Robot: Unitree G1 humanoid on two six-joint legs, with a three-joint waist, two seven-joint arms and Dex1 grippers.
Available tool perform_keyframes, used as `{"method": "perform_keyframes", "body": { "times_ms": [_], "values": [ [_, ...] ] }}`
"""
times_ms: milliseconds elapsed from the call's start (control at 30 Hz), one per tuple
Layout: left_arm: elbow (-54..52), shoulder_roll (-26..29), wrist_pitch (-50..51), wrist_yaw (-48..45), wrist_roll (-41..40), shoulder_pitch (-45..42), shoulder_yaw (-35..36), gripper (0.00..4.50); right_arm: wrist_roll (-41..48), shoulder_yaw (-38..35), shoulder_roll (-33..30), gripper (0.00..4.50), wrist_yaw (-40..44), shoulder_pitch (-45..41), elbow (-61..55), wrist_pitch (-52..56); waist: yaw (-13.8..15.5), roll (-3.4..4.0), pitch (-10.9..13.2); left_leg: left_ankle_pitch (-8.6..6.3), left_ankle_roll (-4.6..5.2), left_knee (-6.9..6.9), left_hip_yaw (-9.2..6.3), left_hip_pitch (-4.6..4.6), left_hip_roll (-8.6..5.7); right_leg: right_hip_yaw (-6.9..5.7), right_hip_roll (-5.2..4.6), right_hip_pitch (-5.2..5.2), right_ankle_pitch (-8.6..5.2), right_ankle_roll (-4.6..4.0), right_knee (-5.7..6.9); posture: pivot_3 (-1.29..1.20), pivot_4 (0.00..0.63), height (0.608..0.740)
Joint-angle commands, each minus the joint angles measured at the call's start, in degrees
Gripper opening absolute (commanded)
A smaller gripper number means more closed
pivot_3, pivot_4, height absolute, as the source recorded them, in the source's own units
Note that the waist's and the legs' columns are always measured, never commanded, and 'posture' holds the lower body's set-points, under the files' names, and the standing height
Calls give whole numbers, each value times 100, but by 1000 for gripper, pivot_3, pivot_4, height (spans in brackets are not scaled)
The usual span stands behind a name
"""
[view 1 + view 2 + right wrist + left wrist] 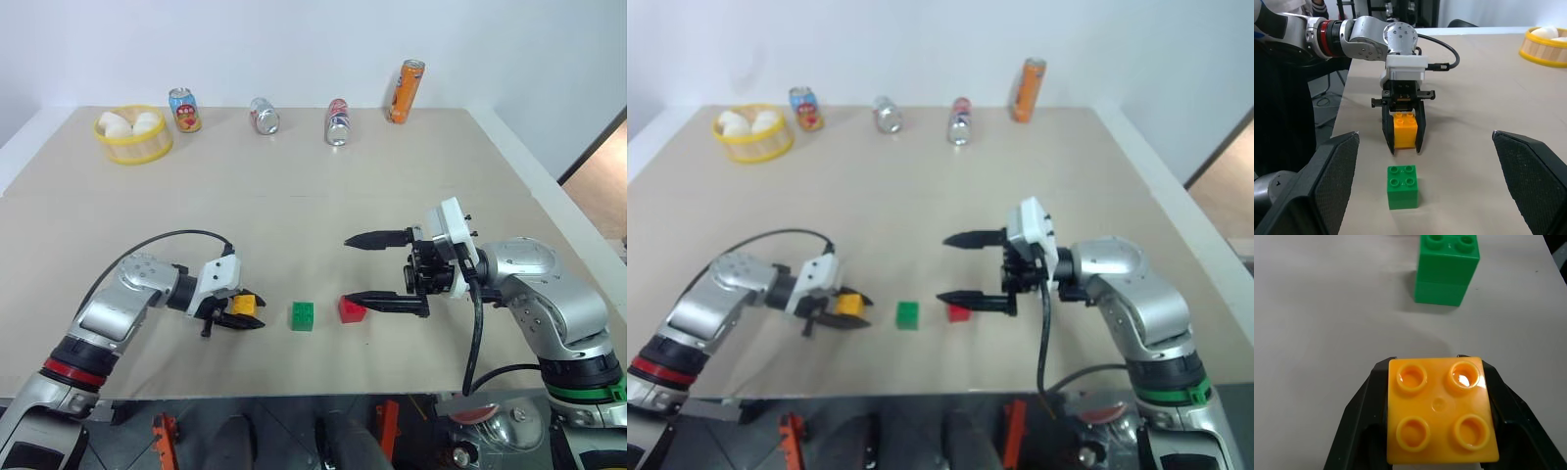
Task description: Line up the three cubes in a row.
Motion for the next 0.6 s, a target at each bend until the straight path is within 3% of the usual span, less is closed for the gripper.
{"method": "perform_keyframes", "body": {
  "times_ms": [33, 600],
  "values": [
    [-36, -130, 75, 8, 10, -216, -48, 1405, 136, -239, -89, 4500, -70, 19, -283, 14, 1, 0, 0, 0, 0, 3, 0, 0, -1, 0, 0, 0, 1, 1, 0, 0, 150, 740],
    [37, -139, 162, -188, 159, -169, -232, 1405, 234, -301, -147, 4500, -171, 153, -419, 98, -3, 0, 0, 0, 0, 8, 0, -1, -2, 2, -1, 2, 3, 5, 0, 0, 150, 740]
  ]
}}
